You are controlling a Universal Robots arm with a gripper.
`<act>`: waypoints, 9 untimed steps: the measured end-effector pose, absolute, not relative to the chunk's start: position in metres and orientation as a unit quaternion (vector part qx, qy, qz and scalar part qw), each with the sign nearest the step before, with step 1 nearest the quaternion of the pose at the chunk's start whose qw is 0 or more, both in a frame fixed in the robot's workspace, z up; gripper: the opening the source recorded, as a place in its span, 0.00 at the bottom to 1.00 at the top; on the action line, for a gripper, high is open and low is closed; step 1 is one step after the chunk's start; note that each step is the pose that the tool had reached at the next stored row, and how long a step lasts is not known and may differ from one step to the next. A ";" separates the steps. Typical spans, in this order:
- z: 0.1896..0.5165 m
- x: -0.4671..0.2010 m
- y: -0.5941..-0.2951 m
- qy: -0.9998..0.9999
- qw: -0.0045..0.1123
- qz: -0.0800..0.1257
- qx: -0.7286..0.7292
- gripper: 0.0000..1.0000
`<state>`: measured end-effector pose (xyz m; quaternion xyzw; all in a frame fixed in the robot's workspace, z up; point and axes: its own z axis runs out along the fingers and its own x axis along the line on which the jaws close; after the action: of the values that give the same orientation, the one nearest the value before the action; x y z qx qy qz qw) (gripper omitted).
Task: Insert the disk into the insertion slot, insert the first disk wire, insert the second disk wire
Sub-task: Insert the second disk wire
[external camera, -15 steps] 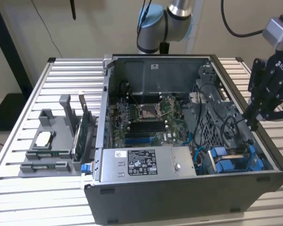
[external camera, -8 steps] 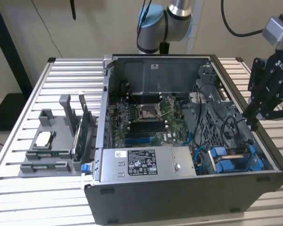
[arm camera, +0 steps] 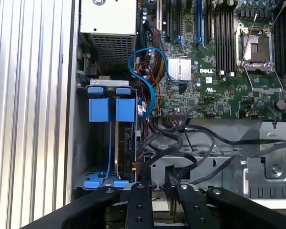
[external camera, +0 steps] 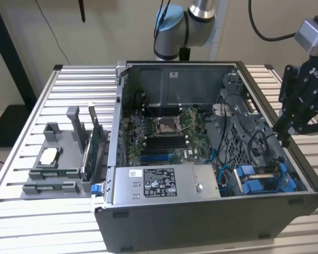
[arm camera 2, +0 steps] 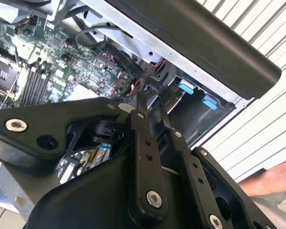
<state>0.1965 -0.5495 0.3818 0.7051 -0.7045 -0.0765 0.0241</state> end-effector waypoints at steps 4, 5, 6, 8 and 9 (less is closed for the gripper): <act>0.382 0.202 -0.550 -0.705 0.024 -0.077 0.705 0.26; 0.382 0.203 -0.550 -0.704 0.024 -0.077 0.705 0.26; 0.382 0.204 -0.550 -0.704 0.025 -0.078 0.705 0.26; 0.382 0.207 -0.552 -0.704 0.027 -0.079 0.705 0.26; 0.382 0.208 -0.553 -0.704 0.027 -0.080 0.706 0.26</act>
<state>0.2081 -0.5531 0.3817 0.7056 -0.7036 -0.0798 0.0274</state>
